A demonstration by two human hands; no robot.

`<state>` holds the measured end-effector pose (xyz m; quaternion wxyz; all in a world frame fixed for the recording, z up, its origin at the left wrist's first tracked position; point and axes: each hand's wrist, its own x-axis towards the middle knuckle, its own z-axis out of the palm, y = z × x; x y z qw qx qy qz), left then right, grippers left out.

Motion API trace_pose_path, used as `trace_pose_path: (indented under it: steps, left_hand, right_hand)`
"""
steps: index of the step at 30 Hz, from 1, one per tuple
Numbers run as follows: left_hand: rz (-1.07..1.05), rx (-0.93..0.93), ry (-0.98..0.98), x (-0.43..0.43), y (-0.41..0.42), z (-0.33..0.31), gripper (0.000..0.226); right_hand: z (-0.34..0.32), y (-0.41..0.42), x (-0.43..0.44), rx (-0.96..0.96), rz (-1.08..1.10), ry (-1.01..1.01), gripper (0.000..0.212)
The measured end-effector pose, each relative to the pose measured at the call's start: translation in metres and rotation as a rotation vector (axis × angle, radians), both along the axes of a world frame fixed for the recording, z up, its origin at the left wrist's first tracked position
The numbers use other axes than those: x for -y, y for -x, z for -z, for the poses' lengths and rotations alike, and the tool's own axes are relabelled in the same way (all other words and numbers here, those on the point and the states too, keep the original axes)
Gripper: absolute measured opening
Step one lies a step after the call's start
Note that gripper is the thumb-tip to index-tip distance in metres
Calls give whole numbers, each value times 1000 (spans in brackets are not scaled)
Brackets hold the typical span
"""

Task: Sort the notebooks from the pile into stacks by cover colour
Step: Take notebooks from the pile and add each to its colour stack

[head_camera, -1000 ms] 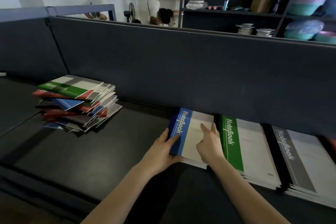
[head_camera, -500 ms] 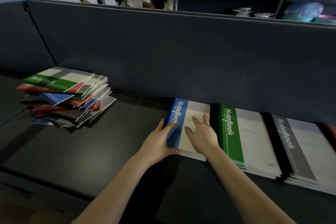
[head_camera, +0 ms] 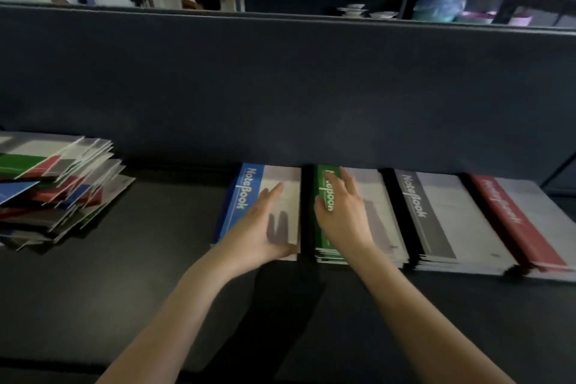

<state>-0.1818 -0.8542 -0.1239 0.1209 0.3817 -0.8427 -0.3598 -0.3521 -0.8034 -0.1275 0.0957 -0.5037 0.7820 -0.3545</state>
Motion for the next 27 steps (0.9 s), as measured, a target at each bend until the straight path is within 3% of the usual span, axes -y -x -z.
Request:
trace_pose_path:
  steps: [4, 8, 13, 19, 27]
  left_hand:
    - [139, -101, -40, -33, 49, 14, 109]
    - [106, 6, -38, -41, 78, 29, 113]
    - [42, -3, -79, -36, 87, 36, 113]
    - [61, 87, -93, -34, 92, 36, 115]
    - [45, 116, -29, -31, 95, 32, 119]
  right_hand:
    - [5, 42, -29, 61, 140, -144, 56]
    - [5, 57, -50, 142, 153, -245, 60]
    - [5, 63, -52, 174, 174, -330, 69]
    - [4, 68, -48, 272, 206, -302, 69]
    - [17, 59, -40, 139, 151, -402, 74]
